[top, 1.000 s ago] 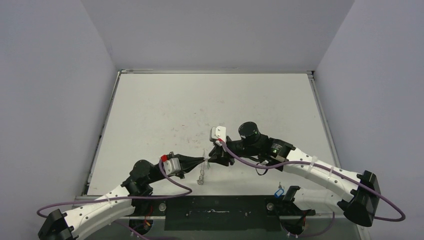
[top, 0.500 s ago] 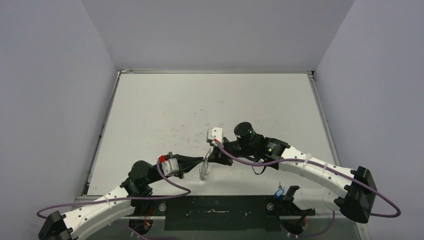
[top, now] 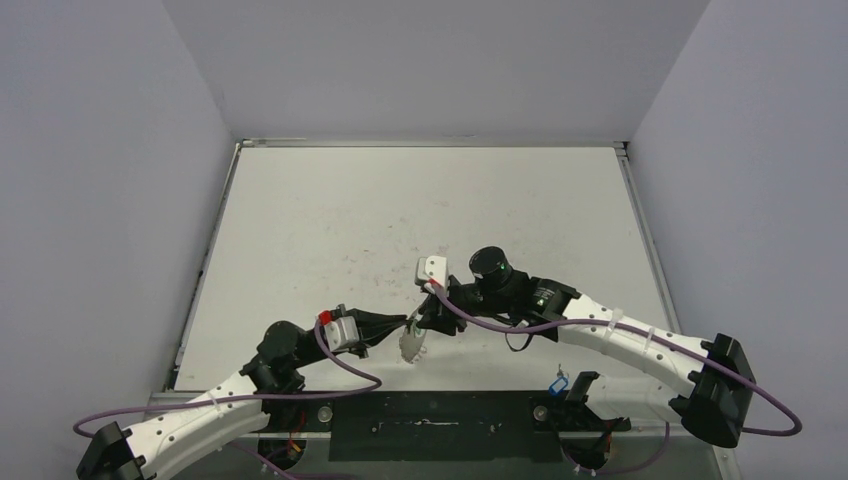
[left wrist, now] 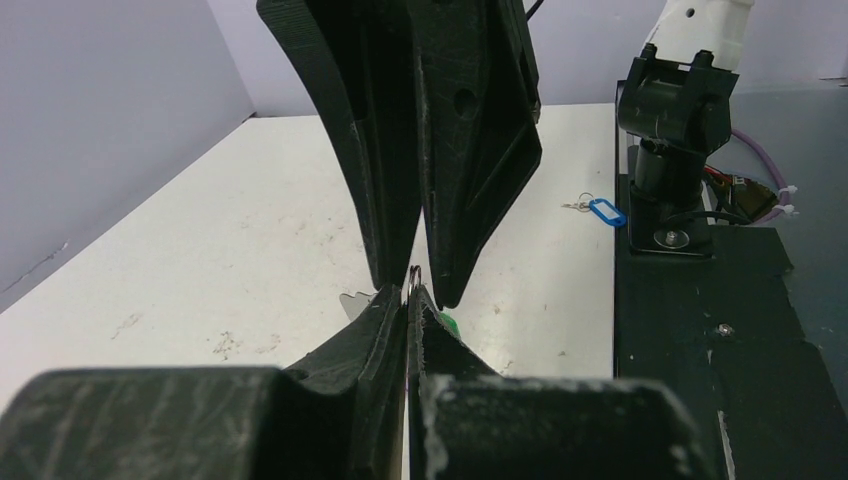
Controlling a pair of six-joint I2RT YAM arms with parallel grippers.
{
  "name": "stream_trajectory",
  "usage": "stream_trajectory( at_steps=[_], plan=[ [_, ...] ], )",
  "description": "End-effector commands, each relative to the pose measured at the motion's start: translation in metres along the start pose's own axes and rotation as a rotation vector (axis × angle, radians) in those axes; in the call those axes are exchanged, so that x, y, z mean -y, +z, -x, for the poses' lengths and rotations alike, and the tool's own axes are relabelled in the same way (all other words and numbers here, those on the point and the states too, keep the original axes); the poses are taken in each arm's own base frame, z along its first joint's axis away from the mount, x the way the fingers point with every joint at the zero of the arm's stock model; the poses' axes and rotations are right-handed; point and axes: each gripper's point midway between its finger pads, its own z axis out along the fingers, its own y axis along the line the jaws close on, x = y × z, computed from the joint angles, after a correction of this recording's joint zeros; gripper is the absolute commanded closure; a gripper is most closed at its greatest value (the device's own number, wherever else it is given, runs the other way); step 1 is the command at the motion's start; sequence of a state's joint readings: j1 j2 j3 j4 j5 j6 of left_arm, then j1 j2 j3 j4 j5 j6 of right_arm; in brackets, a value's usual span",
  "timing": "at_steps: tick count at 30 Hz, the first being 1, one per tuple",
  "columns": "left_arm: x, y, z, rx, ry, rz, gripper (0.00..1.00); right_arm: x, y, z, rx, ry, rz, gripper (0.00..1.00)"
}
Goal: Put the keys on the keyring
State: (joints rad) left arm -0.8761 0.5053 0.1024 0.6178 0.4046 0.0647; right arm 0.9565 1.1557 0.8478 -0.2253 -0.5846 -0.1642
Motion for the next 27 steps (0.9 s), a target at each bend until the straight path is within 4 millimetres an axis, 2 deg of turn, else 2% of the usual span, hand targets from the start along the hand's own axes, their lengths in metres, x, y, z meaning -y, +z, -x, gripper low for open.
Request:
stream_trajectory(
  at_steps=[1,5,10,14,20,26,27],
  plan=[
    [-0.001,0.002,0.022,0.076,0.028,0.0,1.0,0.004,-0.011,0.028,0.118,-0.059,-0.047,0.64],
    [-0.001,0.002,0.022,0.075,0.025,0.0,1.0,-0.006,-0.015,0.043,0.208,-0.091,-0.008,0.59],
    [0.0,0.002,0.022,0.074,0.025,-0.005,1.0,-0.011,-0.009,0.05,0.245,-0.087,0.032,0.64],
    [0.0,0.002,0.023,0.078,0.025,-0.006,1.0,-0.012,-0.001,0.049,0.236,-0.076,0.057,0.72],
    [0.0,0.002,0.024,0.081,0.024,-0.004,1.0,-0.011,0.006,0.043,0.201,-0.068,0.069,1.0],
    [-0.001,0.001,0.023,0.071,0.028,0.0,1.0,-0.01,-0.002,0.049,0.214,-0.09,0.05,1.0],
    [-0.002,0.001,0.023,0.063,0.031,0.003,1.0,-0.011,-0.003,0.043,0.187,-0.077,0.047,1.0]
  ],
)
